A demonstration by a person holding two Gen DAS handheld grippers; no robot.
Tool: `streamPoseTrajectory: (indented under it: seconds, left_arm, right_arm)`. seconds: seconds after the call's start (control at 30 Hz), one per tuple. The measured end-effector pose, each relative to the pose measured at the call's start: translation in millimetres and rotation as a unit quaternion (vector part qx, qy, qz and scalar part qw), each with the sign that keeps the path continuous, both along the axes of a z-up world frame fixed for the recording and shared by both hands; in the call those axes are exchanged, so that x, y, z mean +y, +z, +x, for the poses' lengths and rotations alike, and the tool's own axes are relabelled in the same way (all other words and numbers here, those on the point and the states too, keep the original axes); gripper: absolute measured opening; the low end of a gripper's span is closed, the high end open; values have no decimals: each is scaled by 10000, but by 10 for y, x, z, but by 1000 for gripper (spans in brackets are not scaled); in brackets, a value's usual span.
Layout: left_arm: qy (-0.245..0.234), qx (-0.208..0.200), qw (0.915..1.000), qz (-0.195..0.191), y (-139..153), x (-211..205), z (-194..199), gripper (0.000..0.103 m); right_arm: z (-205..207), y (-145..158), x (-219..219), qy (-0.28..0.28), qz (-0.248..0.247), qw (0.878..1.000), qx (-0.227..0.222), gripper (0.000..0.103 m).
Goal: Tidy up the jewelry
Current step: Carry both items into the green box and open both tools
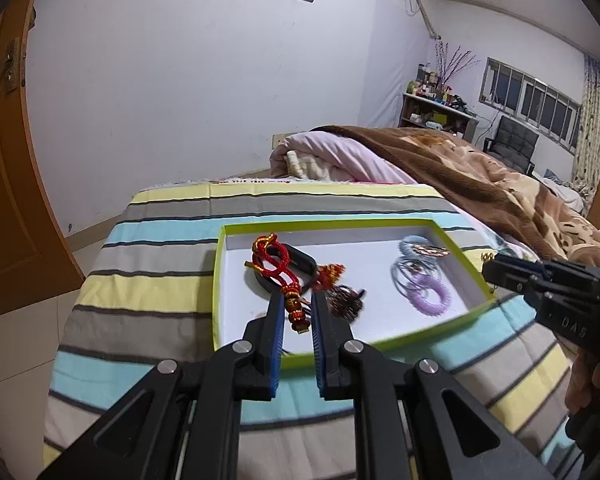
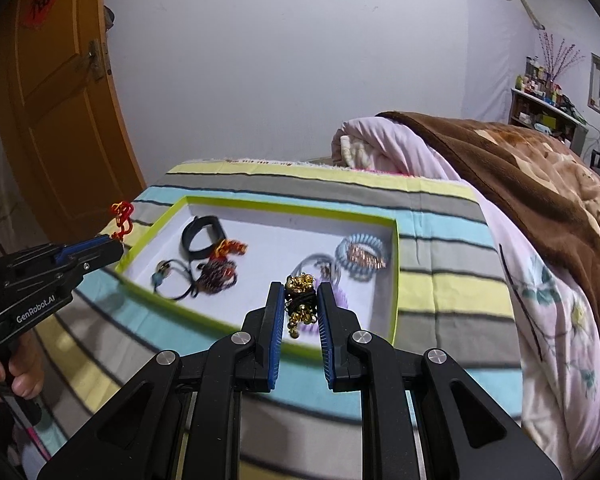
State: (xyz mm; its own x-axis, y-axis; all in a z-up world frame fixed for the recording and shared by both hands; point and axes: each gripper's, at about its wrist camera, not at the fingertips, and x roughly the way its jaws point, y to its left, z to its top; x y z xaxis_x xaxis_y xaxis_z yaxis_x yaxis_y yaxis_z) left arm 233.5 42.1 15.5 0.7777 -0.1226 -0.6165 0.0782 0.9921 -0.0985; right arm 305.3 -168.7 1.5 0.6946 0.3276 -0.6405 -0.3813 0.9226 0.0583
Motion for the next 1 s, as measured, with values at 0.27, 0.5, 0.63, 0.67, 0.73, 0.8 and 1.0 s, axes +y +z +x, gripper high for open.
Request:
streamPoseTrajectory:
  seconds: [0.27, 0.5, 0.63, 0.67, 0.73, 0.8, 1.0]
  left_arm:
    - [-30, 110, 9999, 52, -113, 55, 353, 14]
    - [49, 369, 9993, 67, -292, 128, 619, 14]
    - [64, 551, 9984, 55, -408, 155, 710, 14]
    - [79, 596, 9982, 64, -433, 159, 735, 14]
    - [92, 655, 9978, 42, -482, 178, 760, 14]
    - [75, 645, 9979, 34, -483, 184, 764, 14]
    - [70, 648, 9979, 19, -486, 192, 781, 15]
  right_arm:
    - [466, -137, 141, 45, -58, 9999, 140, 17]
    - [853, -317, 239, 33, -131, 9993, 345, 17]
    - [1010, -422, 284, 46, -180, 9986, 501, 17]
    - [1045, -449, 300, 51, -196, 9984, 537, 17]
    - [1094, -486, 320, 72, -226, 9980, 593, 17]
    - [1125, -518, 347, 78, -266, 9976, 633, 17]
    - [1194, -568, 401, 135, -270, 9964, 789, 17]
